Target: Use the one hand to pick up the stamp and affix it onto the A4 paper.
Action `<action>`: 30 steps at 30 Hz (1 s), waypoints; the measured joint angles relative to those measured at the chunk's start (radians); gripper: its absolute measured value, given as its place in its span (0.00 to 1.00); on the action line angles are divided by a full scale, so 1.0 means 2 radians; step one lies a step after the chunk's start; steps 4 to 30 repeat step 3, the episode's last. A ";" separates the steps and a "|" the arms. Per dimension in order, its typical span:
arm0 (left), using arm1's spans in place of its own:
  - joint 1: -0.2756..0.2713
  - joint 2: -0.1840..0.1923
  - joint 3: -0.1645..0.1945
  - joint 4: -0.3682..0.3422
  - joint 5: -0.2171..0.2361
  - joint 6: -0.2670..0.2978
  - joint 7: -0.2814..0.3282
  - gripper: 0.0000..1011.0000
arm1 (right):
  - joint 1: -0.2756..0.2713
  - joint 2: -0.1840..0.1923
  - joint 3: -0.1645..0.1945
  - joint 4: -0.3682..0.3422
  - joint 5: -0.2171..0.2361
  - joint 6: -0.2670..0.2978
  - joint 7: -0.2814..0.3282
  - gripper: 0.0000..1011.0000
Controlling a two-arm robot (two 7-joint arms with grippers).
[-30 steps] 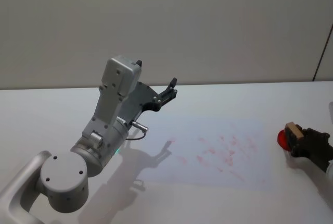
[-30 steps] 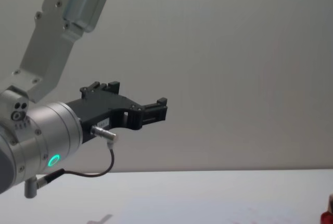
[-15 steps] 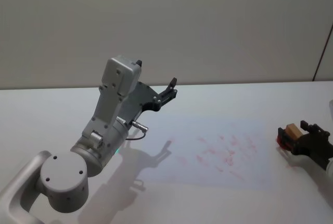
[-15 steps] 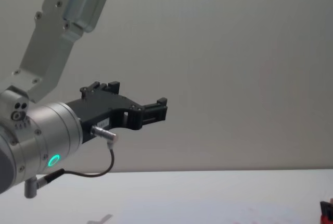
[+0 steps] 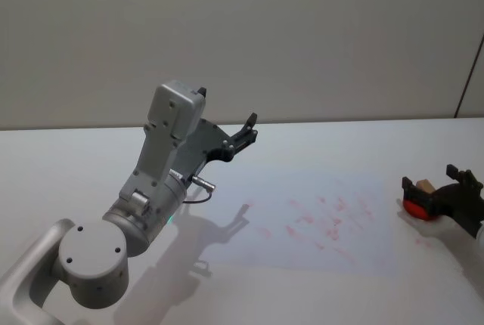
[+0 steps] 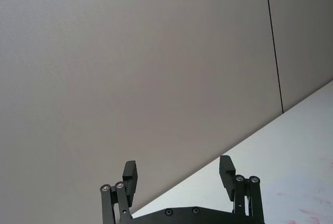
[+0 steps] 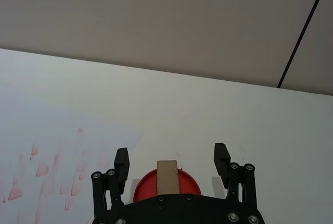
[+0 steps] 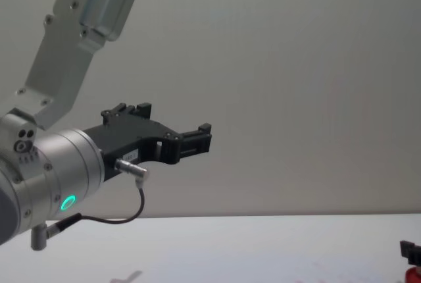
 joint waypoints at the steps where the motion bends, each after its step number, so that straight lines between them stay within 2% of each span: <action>1: 0.000 0.000 0.000 0.000 0.000 0.000 0.000 0.99 | 0.000 0.000 0.000 0.000 0.000 0.000 0.000 0.99; 30: 0.000 0.000 0.000 0.000 0.000 0.000 0.000 0.99 | 0.000 0.000 0.000 -0.001 0.001 0.000 -0.001 0.99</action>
